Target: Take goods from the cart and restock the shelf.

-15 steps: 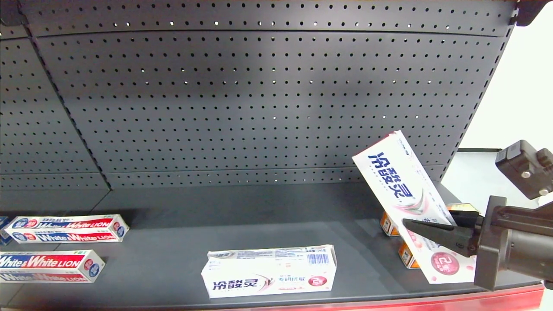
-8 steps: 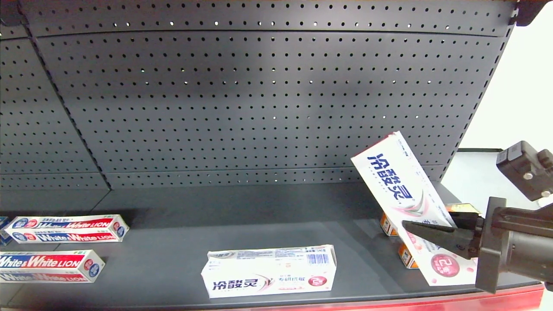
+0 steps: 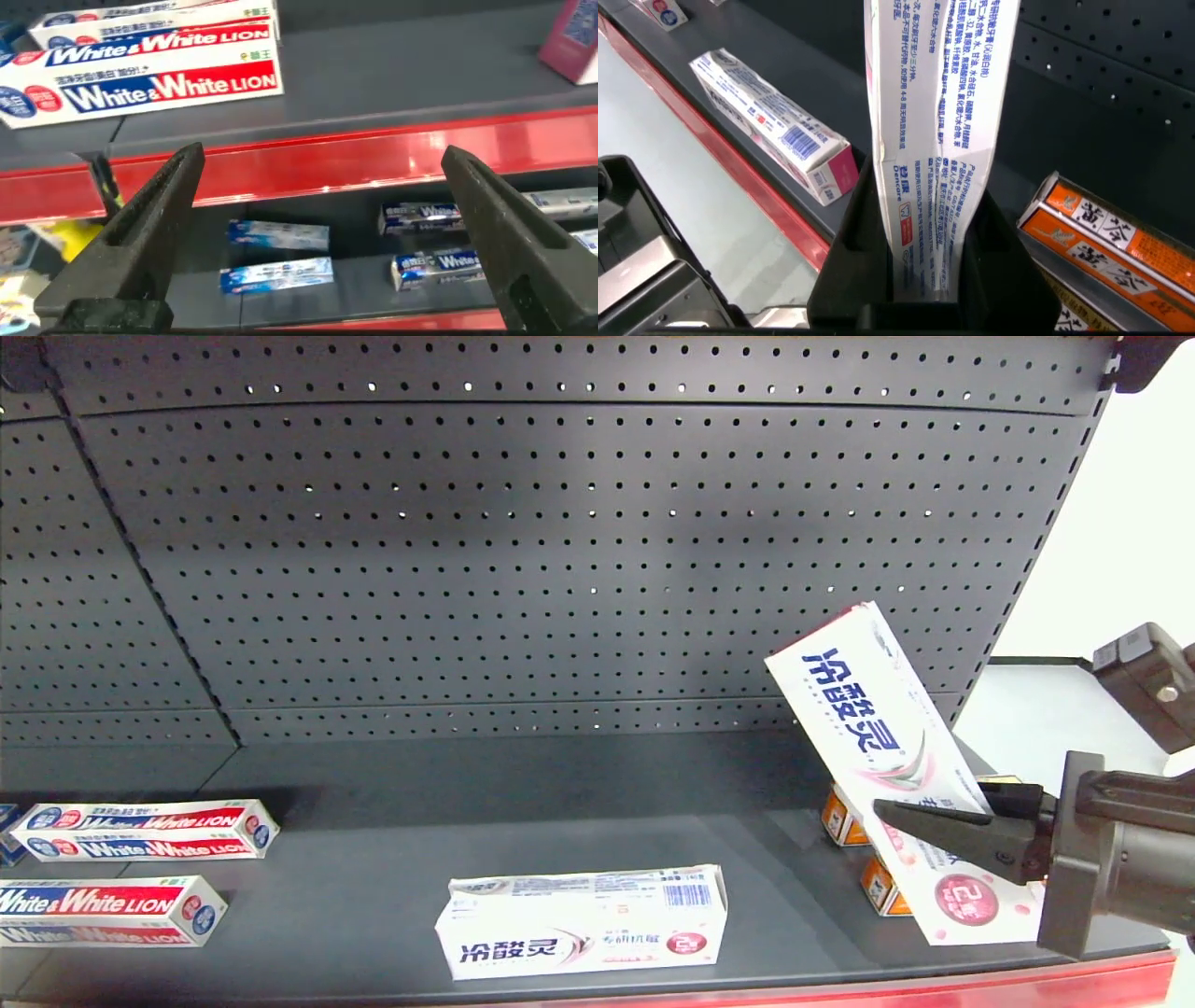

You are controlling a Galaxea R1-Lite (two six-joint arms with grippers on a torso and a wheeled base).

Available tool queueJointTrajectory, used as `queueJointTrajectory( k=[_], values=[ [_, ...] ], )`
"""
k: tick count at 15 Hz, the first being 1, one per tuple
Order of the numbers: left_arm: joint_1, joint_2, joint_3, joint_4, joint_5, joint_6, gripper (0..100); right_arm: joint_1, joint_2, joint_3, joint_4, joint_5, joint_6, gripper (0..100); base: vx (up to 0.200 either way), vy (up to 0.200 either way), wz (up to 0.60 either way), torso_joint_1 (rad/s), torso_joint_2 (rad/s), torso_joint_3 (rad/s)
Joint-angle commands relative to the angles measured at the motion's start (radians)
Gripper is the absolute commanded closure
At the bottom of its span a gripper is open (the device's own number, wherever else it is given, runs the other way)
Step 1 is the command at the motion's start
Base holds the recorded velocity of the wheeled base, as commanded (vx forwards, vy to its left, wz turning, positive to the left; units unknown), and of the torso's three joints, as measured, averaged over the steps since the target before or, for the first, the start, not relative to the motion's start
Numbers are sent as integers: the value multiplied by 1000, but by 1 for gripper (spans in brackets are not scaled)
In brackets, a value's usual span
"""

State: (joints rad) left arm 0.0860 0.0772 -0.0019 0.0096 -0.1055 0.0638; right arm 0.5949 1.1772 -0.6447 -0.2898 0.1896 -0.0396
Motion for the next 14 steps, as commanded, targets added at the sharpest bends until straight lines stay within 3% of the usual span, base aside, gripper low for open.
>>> queueJointTrajectory(
  k=[1,3,10,14],
  values=[
    [-126,-22,0,-2,-5,10,0,2,12,-13,0,-1,0,100,0,0,0,0,0,0],
    [-83,-74,2,-2,1,-4,0,2,12,-20,0,2,1,100,0,0,0,0,0,0],
    [-84,-77,0,0,4,-4,0,36,130,-95,-69,11,-6,100,0,0,0,0,0,0],
    [-84,-77,0,0,4,-4,0,75,256,-267,-68,-24,-11,100,0,0,0,0,0,0]
  ],
)
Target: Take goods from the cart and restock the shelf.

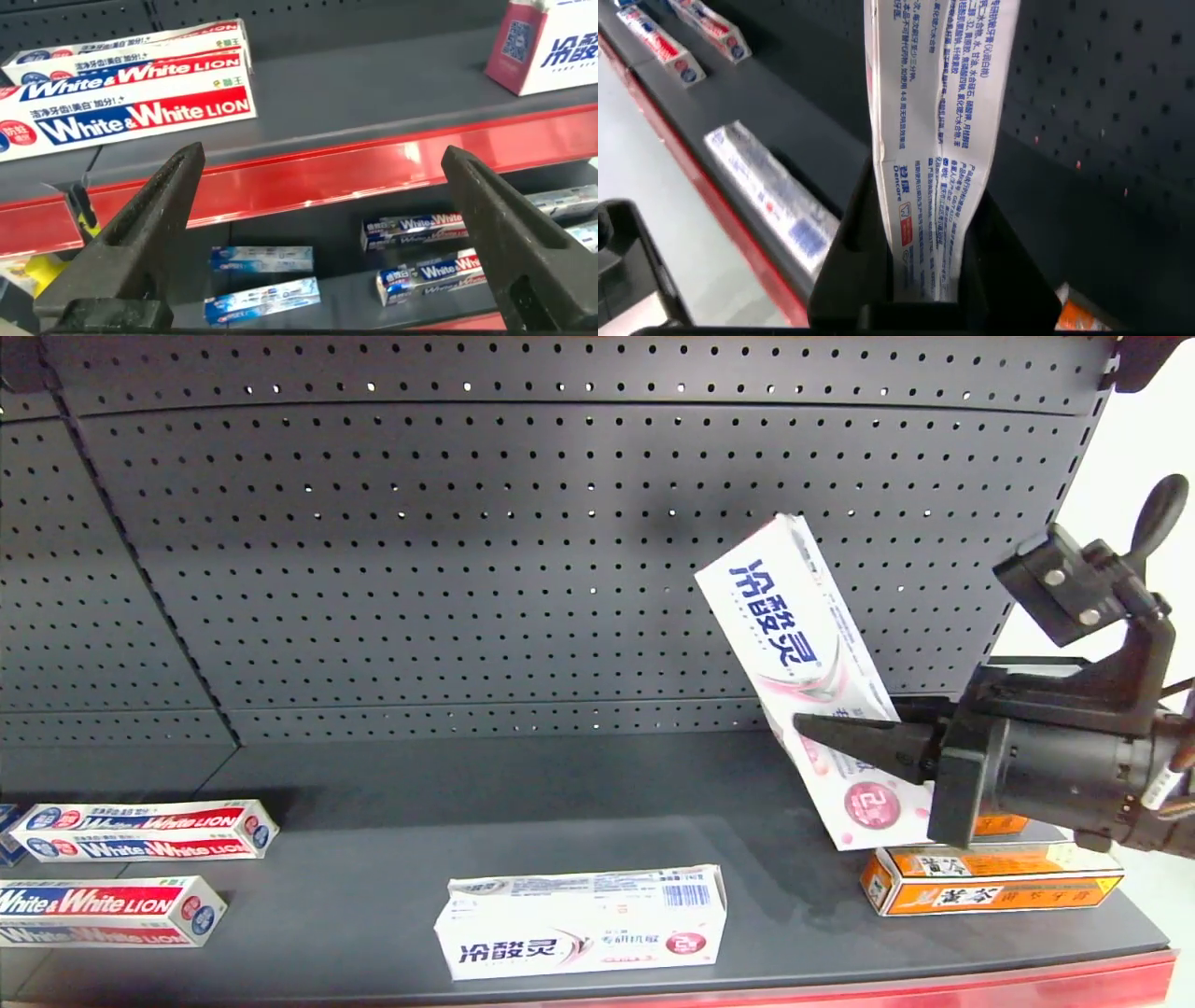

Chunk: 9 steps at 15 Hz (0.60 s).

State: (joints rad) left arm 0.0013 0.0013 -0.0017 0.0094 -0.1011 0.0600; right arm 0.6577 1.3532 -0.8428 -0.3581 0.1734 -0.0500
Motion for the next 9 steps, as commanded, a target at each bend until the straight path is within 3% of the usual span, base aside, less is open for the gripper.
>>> queueJointTrajectory(
  k=[1,2,3,9],
  values=[
    [0,-1,0,0,0,0,0,-41,122,-78,-10,-2,-102,100,0,0,0,0,0,0],
    [0,-1,0,0,0,0,0,-124,142,-81,-2,31,-162,100,0,0,0,0,0,0],
    [0,-1,0,0,0,0,0,-144,147,-84,-1,103,-163,100,0,0,0,0,0,0],
    [0,-1,0,0,0,0,0,-159,208,-139,36,182,-169,100,0,0,0,0,0,0]
  ],
)
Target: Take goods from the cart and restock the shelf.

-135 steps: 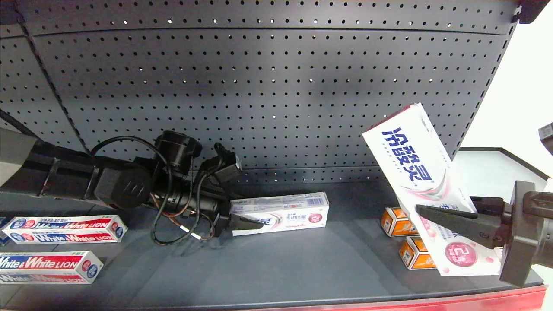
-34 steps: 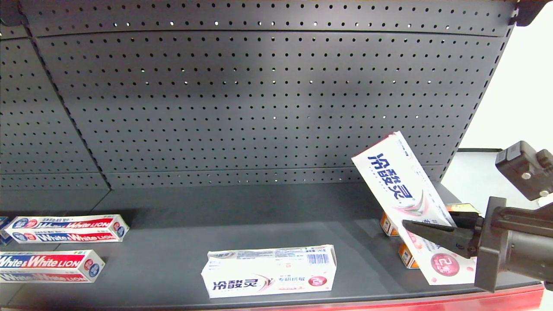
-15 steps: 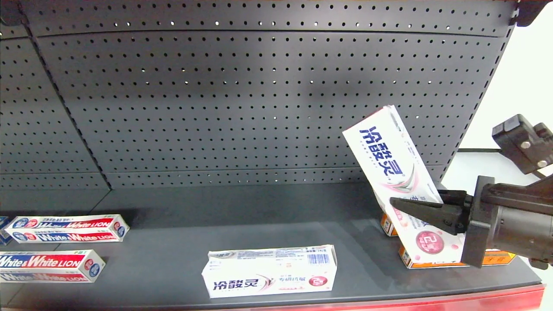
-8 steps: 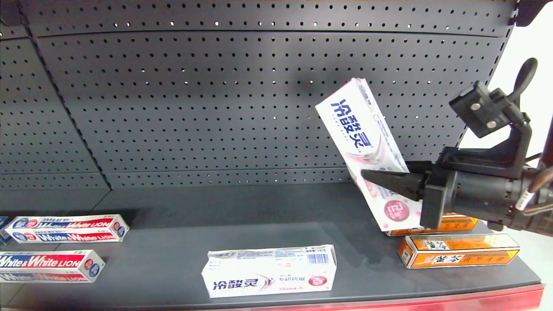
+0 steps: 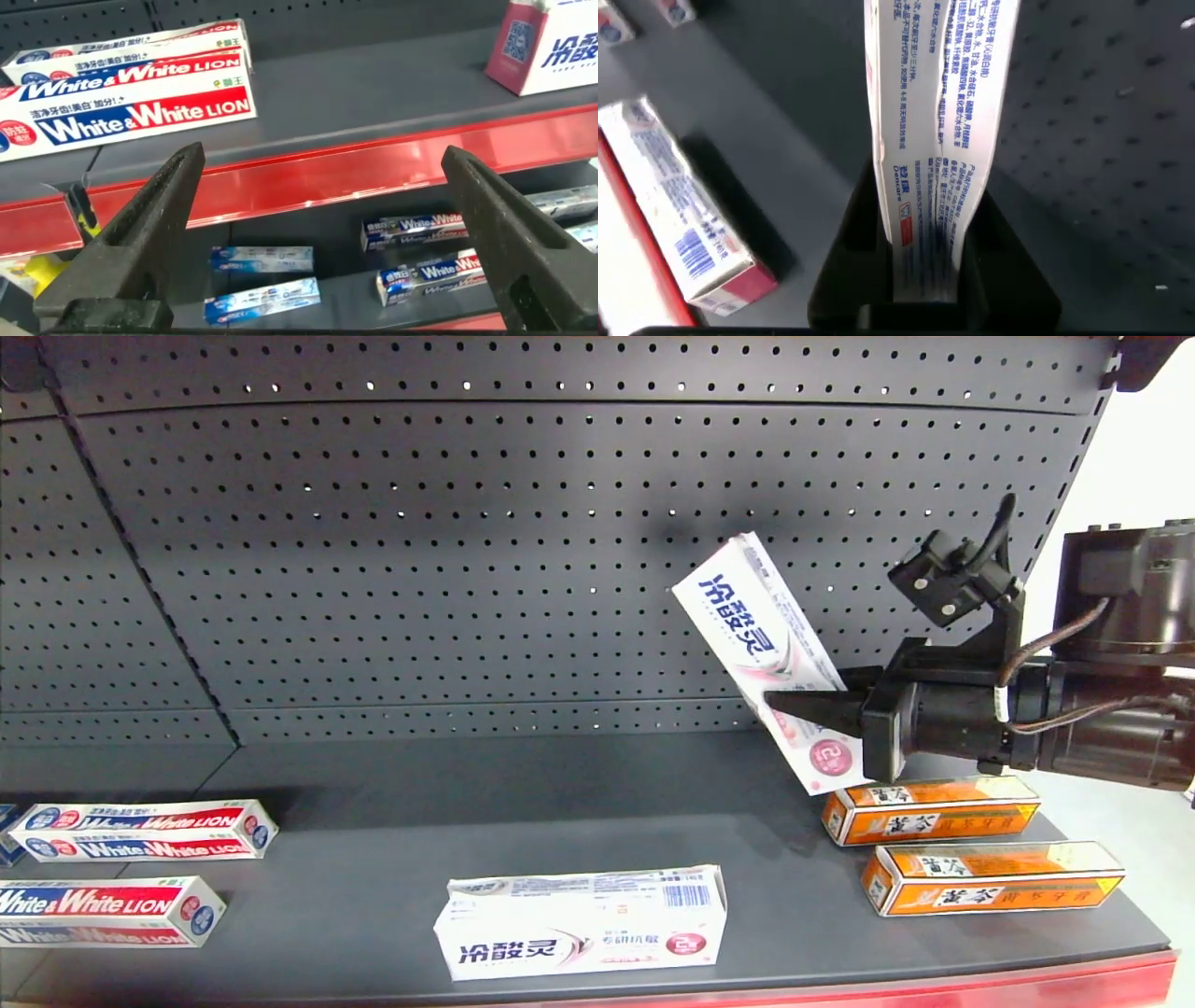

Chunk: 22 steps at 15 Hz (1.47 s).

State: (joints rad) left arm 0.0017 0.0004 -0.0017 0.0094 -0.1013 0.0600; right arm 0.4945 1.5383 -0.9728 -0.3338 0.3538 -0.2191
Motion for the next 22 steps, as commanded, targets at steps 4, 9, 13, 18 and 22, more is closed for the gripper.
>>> queueJointTrajectory(
  k=[4,9,13,18,22],
  values=[
    [0,0,0,0,0,0,0,24,60,-86,160,-1,-120,100,0,0,0,0,0,0],
    [0,0,0,0,0,0,0,78,149,-250,358,-52,-221,100,0,0,0,0,0,0],
    [0,0,0,0,0,0,0,108,217,-342,498,-90,-312,100,0,0,0,0,0,0],
    [0,0,0,0,0,0,0,108,329,-584,739,-148,-417,100,0,0,0,0,0,0],
    [0,0,0,0,0,0,0,121,342,-595,779,-176,-434,100,0,0,0,0,0,0]
  ],
)
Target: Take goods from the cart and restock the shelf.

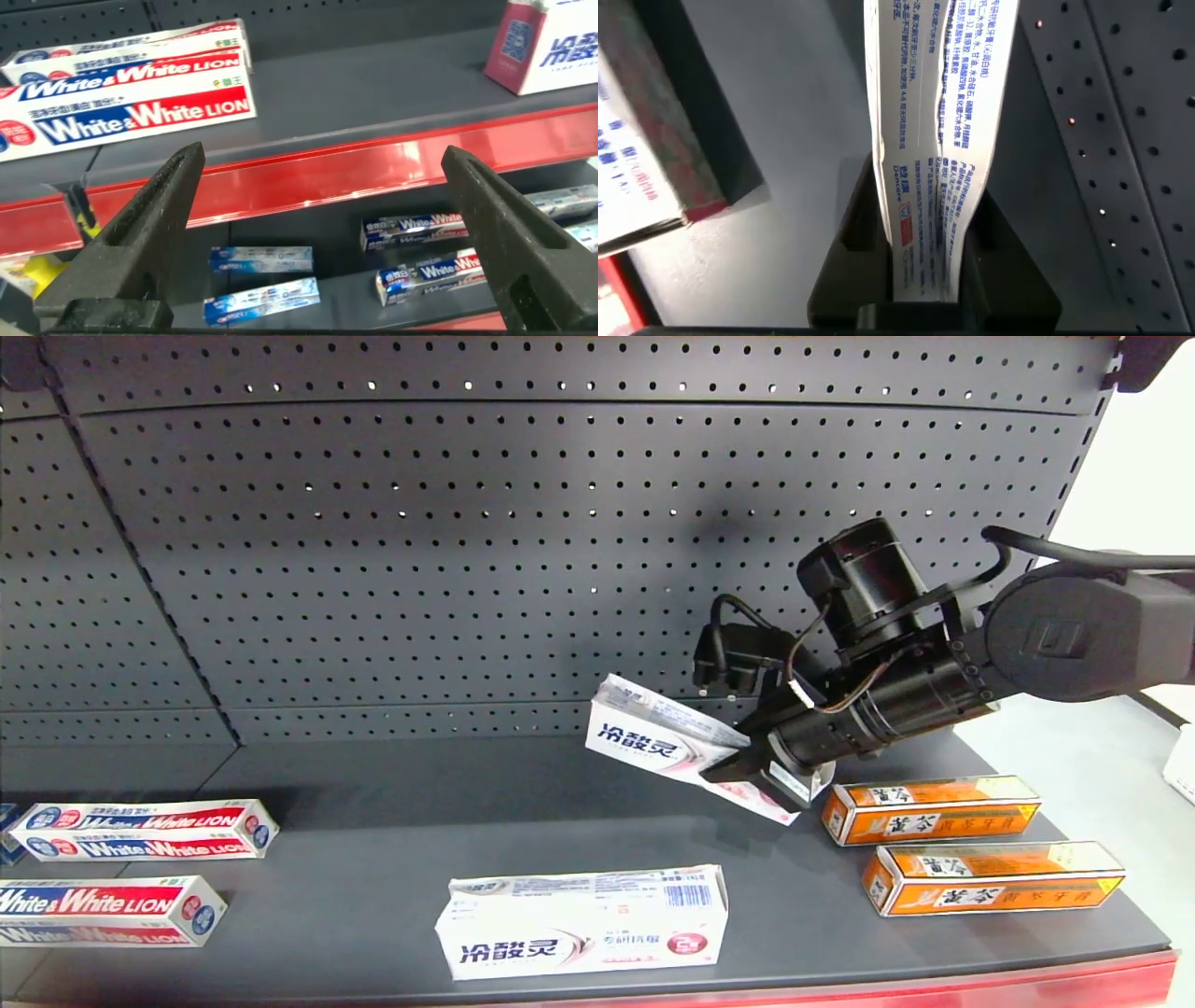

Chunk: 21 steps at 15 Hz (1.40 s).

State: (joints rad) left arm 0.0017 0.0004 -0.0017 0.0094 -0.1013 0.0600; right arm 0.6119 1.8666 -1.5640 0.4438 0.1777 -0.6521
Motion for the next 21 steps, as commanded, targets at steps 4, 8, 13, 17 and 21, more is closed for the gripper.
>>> queueJointTrajectory(
  k=[4,8,13,17,21],
  values=[
    [0,0,0,0,0,0,0,8,26,-7,41,-38,-1,100,0,0,0,0,0,0],
    [0,0,0,0,0,0,0,31,26,-7,84,-41,-4,100,0,0,0,0,0,0],
    [0,0,0,0,0,0,0,46,39,-11,75,-35,-77,100,0,0,0,0,0,0],
    [0,0,0,0,0,0,0,55,82,-42,72,-35,-103,100,0,0,0,0,0,0],
    [0,0,0,0,0,0,0,58,135,-102,72,-32,-141,100,0,0,0,0,0,0]
  ],
)
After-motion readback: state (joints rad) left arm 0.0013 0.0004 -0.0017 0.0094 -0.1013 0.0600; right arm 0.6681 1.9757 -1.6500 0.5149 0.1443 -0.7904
